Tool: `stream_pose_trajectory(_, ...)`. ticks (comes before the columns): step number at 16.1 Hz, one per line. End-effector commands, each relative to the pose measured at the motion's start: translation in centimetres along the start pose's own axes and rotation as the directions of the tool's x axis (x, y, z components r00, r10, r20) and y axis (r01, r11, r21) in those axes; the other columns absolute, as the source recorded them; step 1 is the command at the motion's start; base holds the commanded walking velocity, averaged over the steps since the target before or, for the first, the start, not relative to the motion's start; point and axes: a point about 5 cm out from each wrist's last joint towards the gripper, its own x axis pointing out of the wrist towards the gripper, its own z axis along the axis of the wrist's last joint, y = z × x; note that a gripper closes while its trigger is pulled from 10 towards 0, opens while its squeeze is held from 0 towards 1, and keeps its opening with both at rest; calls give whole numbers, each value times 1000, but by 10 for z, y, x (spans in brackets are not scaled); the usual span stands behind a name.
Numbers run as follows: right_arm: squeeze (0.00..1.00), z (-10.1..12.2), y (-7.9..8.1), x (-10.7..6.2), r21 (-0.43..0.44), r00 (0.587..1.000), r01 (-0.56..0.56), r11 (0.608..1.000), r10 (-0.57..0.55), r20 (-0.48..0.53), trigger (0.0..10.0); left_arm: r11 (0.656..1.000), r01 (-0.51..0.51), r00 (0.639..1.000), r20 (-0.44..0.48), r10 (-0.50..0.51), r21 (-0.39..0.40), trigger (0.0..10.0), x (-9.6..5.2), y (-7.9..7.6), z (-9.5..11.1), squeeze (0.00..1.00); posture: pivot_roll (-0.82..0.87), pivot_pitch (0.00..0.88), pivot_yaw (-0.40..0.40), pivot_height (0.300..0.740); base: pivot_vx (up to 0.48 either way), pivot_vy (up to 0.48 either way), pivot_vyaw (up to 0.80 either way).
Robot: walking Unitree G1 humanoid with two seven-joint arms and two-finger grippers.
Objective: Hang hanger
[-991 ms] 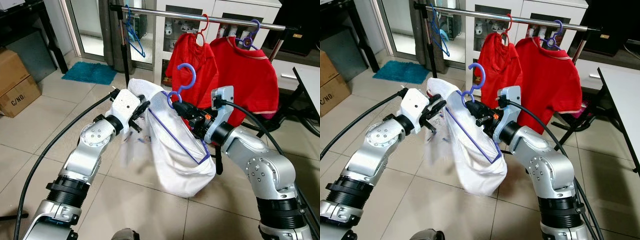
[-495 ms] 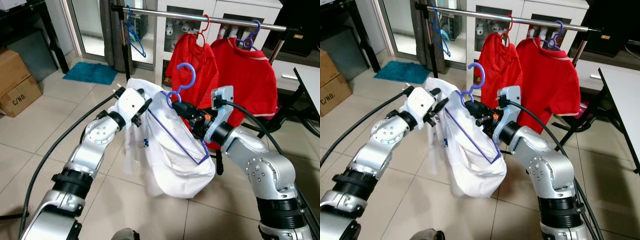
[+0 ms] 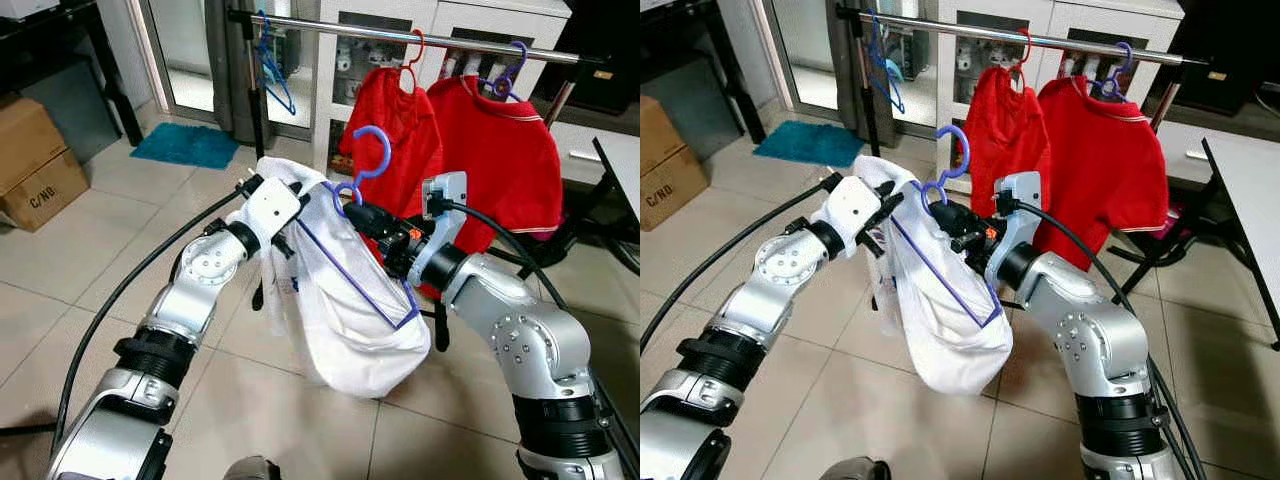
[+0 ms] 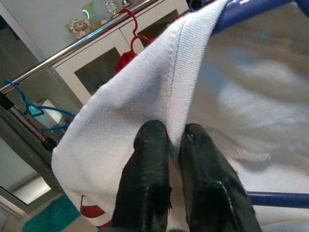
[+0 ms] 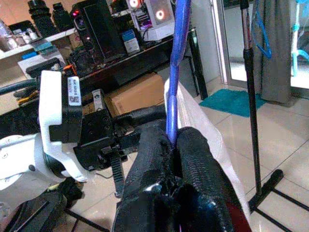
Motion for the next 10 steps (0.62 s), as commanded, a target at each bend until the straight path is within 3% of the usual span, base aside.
stream_pose_trajectory(1, 0, 13, 6, -1, -20, 999, -27, 999, 28, 45, 10000, 1000, -4, 1000, 13, 4, 13, 0, 3, 2, 4, 0, -23, 0, 13, 740, 0, 0, 0)
stream_pose_trajectory(7, 0, 13, 5, 1, -20, 999, -16, 1000, 17, 43, 10000, 997, -60, 997, 35, 62, -49, 0, 0, 11, 6, 0, -19, 0, 8, 740, 0, 0, 0)
stream_pose_trajectory(9, 0, 8, -4, -2, -17, 998, 63, 998, -63, 19, 10000, 964, -147, 983, 72, 166, -223, 0, -9, 17, 10, 0, -21, 0, 11, 740, 0, 0, 0)
stream_pose_trajectory(10, 0, 7, -6, -2, -13, 996, 85, 996, -85, 15, 10000, 952, -162, 980, 72, 186, -259, 0, -11, 17, 11, 0, -21, 0, 11, 740, 0, 0, 0)
